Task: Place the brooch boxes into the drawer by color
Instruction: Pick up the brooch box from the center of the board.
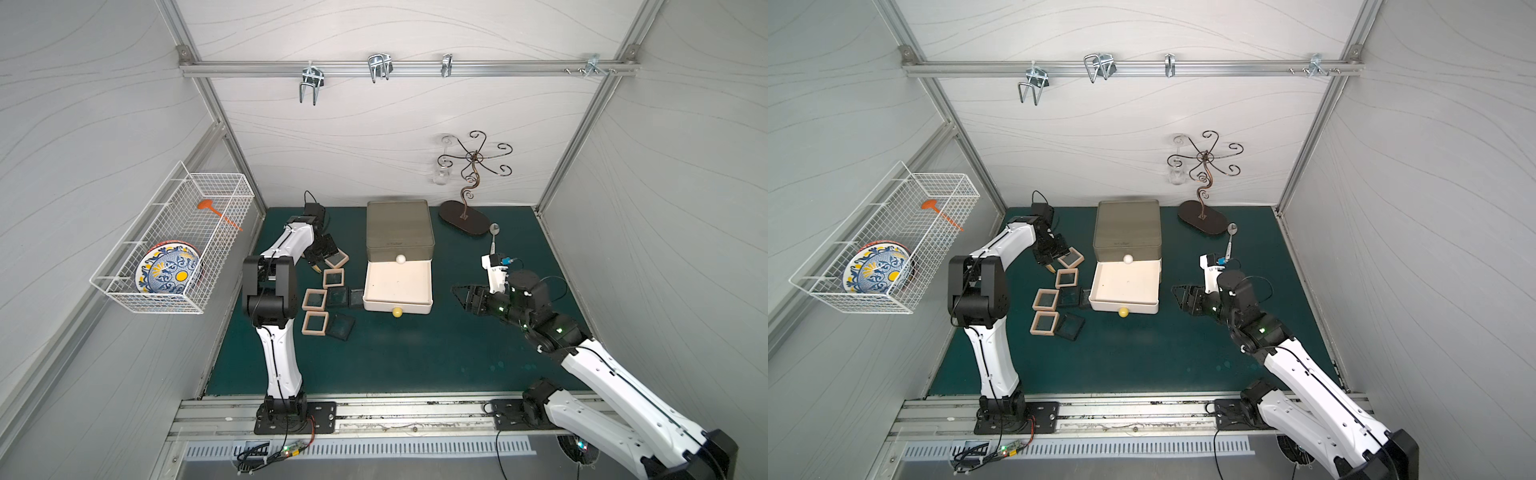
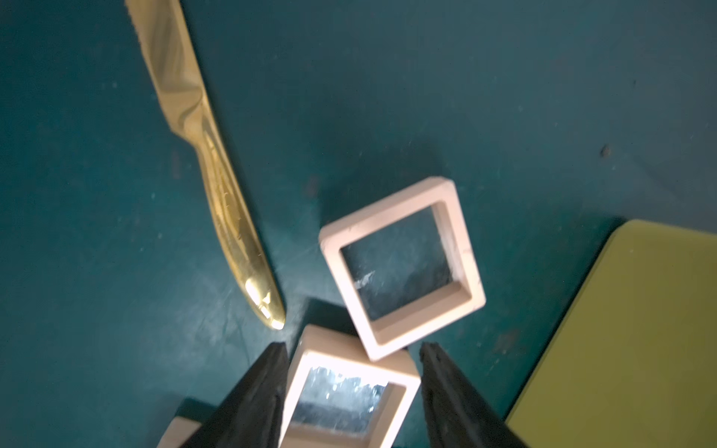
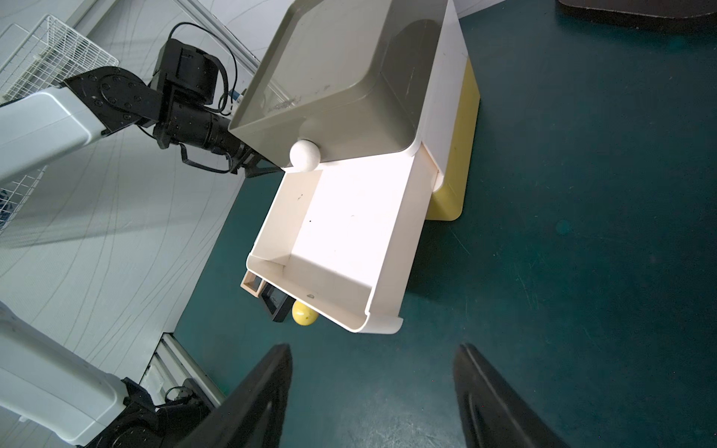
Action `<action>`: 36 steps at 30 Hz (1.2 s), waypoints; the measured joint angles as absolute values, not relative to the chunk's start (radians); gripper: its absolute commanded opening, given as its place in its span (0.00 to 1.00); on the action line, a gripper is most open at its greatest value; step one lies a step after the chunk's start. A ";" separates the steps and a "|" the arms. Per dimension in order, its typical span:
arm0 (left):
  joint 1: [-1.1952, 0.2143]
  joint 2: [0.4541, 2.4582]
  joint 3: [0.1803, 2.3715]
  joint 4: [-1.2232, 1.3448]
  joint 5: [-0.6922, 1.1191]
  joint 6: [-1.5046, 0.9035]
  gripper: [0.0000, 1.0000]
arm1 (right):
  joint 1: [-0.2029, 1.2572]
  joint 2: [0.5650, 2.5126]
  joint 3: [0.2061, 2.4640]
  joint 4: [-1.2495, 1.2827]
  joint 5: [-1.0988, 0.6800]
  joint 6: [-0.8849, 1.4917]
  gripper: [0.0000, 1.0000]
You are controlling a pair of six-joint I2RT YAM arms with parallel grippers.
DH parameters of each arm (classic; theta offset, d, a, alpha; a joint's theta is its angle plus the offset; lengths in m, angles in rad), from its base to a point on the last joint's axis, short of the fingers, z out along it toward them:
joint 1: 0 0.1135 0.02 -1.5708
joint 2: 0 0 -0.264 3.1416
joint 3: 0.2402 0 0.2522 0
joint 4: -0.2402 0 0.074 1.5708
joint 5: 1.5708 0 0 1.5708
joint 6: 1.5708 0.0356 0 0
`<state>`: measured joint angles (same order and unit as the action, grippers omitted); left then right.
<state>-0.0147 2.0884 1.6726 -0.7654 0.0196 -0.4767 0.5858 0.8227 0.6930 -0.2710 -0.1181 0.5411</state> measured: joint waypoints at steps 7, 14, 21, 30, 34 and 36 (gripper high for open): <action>-0.010 2.177 1.728 -0.768 0.021 -0.488 0.49 | 0.558 0.854 0.696 -0.272 -0.144 0.527 0.70; -0.009 2.200 1.745 -0.772 0.019 -0.493 0.32 | 0.522 0.877 0.704 -0.272 -0.178 0.525 0.70; -0.008 2.208 1.749 -0.780 0.015 -0.496 0.17 | 0.506 0.888 0.704 -0.272 -0.204 0.525 0.70; -0.007 2.220 1.755 -0.785 0.014 -0.491 0.00 | 0.503 0.889 0.704 -0.272 -0.212 0.525 0.70; -0.007 2.219 1.755 -0.785 0.012 -0.490 0.00 | 0.502 0.889 0.704 -0.272 -0.212 0.525 0.70; -0.007 2.213 1.752 -0.779 0.016 -0.490 0.00 | 0.502 0.889 0.704 -0.272 -0.212 0.526 0.70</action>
